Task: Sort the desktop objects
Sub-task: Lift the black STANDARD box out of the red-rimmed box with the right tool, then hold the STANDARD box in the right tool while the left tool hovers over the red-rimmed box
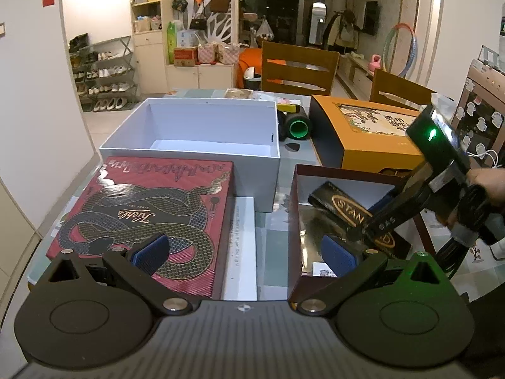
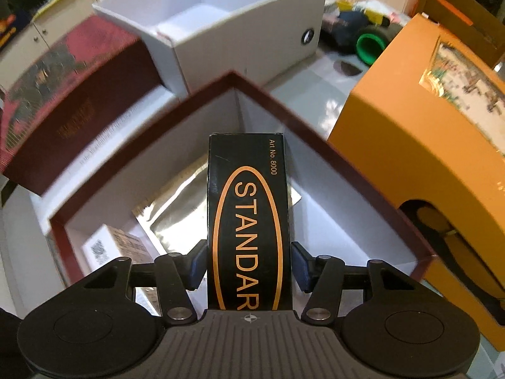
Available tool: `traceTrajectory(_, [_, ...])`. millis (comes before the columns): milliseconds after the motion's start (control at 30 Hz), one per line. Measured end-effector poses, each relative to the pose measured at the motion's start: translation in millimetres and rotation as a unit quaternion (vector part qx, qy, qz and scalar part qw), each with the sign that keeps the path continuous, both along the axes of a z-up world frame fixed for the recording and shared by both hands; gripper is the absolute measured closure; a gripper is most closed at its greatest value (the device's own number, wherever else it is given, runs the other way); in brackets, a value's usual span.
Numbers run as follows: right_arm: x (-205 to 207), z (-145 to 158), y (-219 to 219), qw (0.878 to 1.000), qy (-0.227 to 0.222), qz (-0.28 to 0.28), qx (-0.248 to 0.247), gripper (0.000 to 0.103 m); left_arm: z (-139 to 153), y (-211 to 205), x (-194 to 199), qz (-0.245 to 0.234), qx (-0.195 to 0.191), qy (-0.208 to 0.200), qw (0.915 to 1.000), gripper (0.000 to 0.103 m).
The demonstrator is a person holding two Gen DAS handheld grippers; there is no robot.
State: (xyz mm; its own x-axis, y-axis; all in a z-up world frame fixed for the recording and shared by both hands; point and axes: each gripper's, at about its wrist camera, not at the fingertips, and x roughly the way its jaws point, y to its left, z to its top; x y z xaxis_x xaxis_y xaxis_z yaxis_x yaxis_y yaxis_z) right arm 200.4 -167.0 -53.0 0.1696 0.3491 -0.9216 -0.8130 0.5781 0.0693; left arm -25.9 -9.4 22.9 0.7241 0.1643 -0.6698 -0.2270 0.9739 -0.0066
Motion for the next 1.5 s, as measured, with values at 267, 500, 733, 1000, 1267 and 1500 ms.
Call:
traceTrajectory(267, [1.1, 39.2, -3.2, 0.999, -0.010, 0.014, 0.038, 0.046, -1.9, -7.1, 18.3, -0.019, -0.003, -0.002, 0.9998, 0.000])
traceTrajectory(500, [2.8, 65.3, 6.2, 0.996, -0.033, 0.045, 0.063, 0.045, -1.0, -13.4, 32.7, -0.025, -0.009, -0.009, 0.9996, 0.000])
traceTrajectory(733, [12.3, 86.1, 2.0, 0.994, -0.047, 0.065, 0.079, 0.045, -6.4, -25.2, 58.2, -0.073, -0.006, 0.004, 0.9973, 0.000])
traceTrajectory(1000, [9.8, 90.6, -30.8, 0.993, -0.038, 0.037, 0.102, 0.045, -24.5, -45.5, 84.0, -0.212, 0.012, 0.055, 0.9756, 0.000])
traceTrajectory(1267, [-6.7, 93.5, -63.9, 0.994, -0.038, -0.001, 0.104, 0.045, -46.9, -55.2, 110.6, -0.323, 0.029, 0.093, 0.9415, 0.009])
traceTrajectory(1500, [-28.9, 93.2, -85.3, 0.993, -0.035, -0.054, 0.100, 0.045, -68.5, -60.5, 138.0, -0.420, 0.038, 0.135, 0.8968, 0.030])
